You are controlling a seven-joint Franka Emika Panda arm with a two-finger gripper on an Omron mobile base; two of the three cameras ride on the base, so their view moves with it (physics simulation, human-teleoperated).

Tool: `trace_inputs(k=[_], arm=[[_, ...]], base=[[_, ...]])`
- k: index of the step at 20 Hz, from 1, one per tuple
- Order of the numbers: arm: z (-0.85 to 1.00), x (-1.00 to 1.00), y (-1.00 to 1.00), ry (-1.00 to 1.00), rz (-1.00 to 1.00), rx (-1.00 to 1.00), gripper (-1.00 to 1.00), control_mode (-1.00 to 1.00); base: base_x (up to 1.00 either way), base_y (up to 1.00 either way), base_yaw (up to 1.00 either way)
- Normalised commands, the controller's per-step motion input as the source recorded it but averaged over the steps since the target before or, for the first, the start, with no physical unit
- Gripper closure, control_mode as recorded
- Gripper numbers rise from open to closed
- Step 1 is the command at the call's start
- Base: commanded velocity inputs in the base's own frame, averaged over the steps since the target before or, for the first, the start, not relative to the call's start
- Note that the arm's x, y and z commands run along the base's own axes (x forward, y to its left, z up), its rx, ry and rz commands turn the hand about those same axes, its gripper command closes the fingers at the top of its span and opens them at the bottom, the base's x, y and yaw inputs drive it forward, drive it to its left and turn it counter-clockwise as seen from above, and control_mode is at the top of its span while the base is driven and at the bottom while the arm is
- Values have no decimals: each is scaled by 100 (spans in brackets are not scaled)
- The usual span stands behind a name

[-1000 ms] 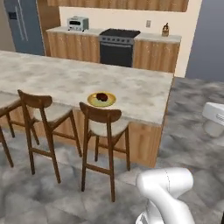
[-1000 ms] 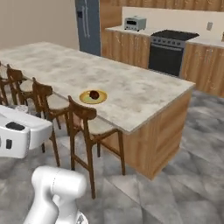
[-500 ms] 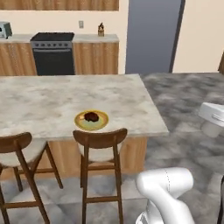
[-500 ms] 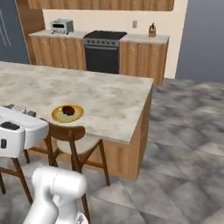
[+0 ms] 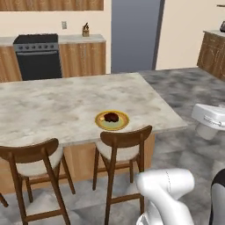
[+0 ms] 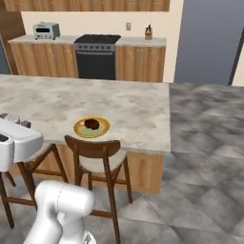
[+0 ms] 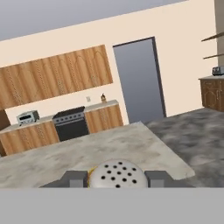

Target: Retrieve the shaker from the cabinet and place it next the steak on a plate on the dining table.

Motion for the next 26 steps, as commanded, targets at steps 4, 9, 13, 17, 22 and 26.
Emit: trace_inputs(k=[4,9,13,17,22,26], arm=[[0,0,0,0,0,0,100,100],[0,0,0,0,0,0,100,100],[0,0,0,0,0,0,100,100],[0,0,0,0,0,0,100,100],[0,0,0,0,0,0,100,100],[-29,100,-9,15,1,0,100,-100]], base=[[89,56,-6],[100,43,0],[100,38,-2],[100,42,-43],[93,32,-37],[0,0,0]])
